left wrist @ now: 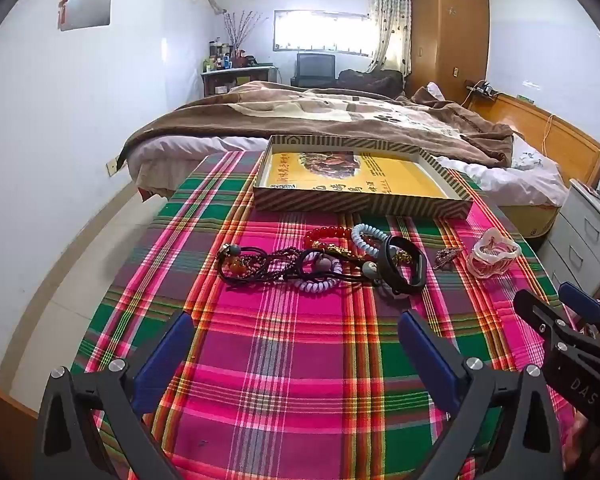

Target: Organize jewelry

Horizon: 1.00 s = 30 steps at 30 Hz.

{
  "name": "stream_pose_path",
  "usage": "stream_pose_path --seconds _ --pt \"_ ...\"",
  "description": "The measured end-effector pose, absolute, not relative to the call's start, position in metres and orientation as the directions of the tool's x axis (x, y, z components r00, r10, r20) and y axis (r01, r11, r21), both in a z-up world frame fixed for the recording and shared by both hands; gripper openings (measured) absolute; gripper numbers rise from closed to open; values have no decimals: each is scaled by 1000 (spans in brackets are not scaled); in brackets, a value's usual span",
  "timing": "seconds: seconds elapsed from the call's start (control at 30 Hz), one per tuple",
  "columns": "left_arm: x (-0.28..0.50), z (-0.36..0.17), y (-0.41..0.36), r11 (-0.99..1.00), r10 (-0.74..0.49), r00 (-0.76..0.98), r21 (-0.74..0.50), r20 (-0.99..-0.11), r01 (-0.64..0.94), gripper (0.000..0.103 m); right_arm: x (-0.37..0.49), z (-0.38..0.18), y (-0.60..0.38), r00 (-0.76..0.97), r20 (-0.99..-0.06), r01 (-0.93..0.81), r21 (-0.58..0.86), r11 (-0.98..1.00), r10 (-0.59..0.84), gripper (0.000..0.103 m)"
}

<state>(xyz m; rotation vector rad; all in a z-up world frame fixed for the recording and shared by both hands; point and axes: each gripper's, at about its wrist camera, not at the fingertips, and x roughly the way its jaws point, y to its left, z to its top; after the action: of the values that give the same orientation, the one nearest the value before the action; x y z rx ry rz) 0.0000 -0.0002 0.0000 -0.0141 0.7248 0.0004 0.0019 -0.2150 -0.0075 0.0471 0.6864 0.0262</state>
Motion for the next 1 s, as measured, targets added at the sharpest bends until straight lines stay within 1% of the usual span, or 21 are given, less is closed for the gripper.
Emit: stream_pose_path --seconds 0.23,0.4,0.77,1.0 --pt "0 1 -3 1000 3 745 -7 -667 -11 103 2 -5 -214 773 -633 -6 52 999 38 79" --pt "-5 7 -5 998 62 749 60 -660 -31 103 3 -1 -209 778 -627 -2 47 999 31 79" --pt "-5 13 -7 999 -10 754 17 -657 27 103 3 6 -202 782 -623 -13 32 999 30 79" --pt "-3 15 -5 1000 -13 757 4 -653 21 103 3 9 -200 786 -617 -19 23 1000 29 79"
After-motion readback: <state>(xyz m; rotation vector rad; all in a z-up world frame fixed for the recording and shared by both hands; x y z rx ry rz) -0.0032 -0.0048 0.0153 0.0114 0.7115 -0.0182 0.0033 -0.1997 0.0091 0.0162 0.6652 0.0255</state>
